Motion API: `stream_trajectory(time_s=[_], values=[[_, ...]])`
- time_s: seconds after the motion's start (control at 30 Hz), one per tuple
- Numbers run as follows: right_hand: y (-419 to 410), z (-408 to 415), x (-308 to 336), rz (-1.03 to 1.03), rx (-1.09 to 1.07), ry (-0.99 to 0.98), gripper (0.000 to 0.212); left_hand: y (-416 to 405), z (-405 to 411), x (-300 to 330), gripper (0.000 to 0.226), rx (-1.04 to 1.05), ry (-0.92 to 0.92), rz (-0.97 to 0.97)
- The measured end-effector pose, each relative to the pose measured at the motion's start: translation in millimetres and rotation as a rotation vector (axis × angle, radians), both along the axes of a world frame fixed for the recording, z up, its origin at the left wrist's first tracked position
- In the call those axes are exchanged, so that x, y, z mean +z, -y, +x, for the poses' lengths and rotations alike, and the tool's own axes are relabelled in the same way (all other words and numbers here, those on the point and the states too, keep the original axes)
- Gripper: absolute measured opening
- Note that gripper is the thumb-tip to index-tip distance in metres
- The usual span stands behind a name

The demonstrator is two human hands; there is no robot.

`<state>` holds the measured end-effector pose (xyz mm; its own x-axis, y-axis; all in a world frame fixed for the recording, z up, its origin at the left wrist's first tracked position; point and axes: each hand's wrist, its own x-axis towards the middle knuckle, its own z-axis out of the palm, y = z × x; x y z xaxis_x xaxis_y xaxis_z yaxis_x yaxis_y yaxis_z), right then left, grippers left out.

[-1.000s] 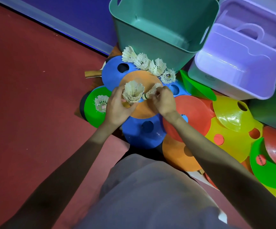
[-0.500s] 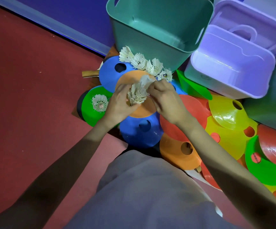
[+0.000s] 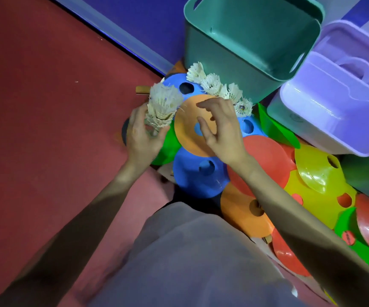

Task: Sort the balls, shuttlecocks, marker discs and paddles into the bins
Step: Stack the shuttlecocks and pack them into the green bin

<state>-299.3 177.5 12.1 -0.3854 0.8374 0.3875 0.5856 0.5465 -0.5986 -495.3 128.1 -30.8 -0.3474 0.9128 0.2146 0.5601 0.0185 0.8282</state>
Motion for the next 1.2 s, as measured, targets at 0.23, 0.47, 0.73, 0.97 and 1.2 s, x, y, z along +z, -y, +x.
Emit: stream_trajectory(time_s=[0.23,0.47,0.73,0.97,1.2], values=[[-4.9,-32.2,-39.6,-0.240,0.274,0.218,0.037,34.0,-40.2,-16.3,0.051,0.176,-0.047,-0.026],[-18.8,-75.0,-62.9,-0.315,0.410,0.604,0.047,47.6,-42.9,-25.5,0.046,0.259,-0.015,-0.078],[-22.5,-78.7,-61.9,-0.236,0.318,0.453,0.009,45.0,-31.1,-25.4,0.048,0.232,-0.032,-0.075],[-11.4,-38.1,-29.8,-0.397,-0.249,-0.151,0.009,35.1,-17.3,-14.6,0.052,0.149,-0.060,-0.104],[3.0,11.7,8.3,-0.113,-0.358,-0.369,0.011,0.9,11.4,0.4,0.050,-0.023,-0.096,-0.117]])
